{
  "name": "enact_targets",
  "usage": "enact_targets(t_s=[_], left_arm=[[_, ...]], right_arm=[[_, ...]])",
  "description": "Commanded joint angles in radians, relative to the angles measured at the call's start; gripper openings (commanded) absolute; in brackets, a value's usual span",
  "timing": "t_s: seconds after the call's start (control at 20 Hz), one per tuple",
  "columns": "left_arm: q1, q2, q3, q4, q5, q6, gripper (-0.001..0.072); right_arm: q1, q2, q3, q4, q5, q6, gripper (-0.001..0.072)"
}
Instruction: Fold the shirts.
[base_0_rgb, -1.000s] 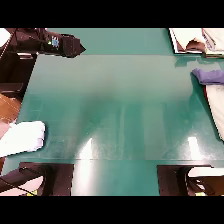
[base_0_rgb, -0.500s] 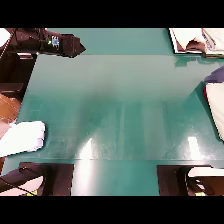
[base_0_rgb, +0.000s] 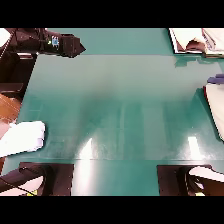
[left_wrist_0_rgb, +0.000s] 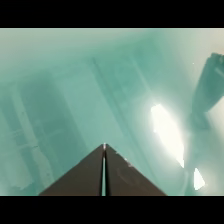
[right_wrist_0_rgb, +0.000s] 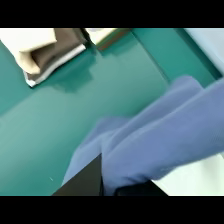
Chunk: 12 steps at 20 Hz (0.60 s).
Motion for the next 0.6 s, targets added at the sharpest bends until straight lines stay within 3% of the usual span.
enact_targets(t_s=[0.0,0.15,0.2,0.25,0.35,0.4,0.55], left_arm=[[0.000,0.000,0.000,0.001,-0.001,0.003,0.0024],[0.000,0.000,0.000,0.001,-0.003,0.003,0.0025],[0.000,0.000,0.000,0.001,-0.003,0.003,0.0025],[0.000,0.000,0.000,0.001,-0.003,0.003,0.0024],[0.000,0.000,0.000,-0.001,0.001,0.003,0.0025],[0.000,0.000,0.000,-0.001,0.003,0.003,0.0025],[0.000,0.000,0.000,0.000,0.005,0.003,0.0025]], right_arm=[[-0.077,0.097,-0.163,-0.204,0.039,-0.014,0.0016],[-0.133,0.157,-0.303,-0.289,0.039,-0.014,0.0024],[-0.156,0.171,-0.344,-0.291,0.037,-0.014,0.0079],[-0.178,0.182,-0.380,-0.291,0.031,-0.014,0.0209],[-0.218,0.188,-0.422,-0.282,0.026,-0.010,0.0600],[-0.230,0.188,-0.426,-0.275,0.029,0.017,0.0654],[-0.207,0.188,-0.400,-0.099,0.025,0.035,0.0653]])
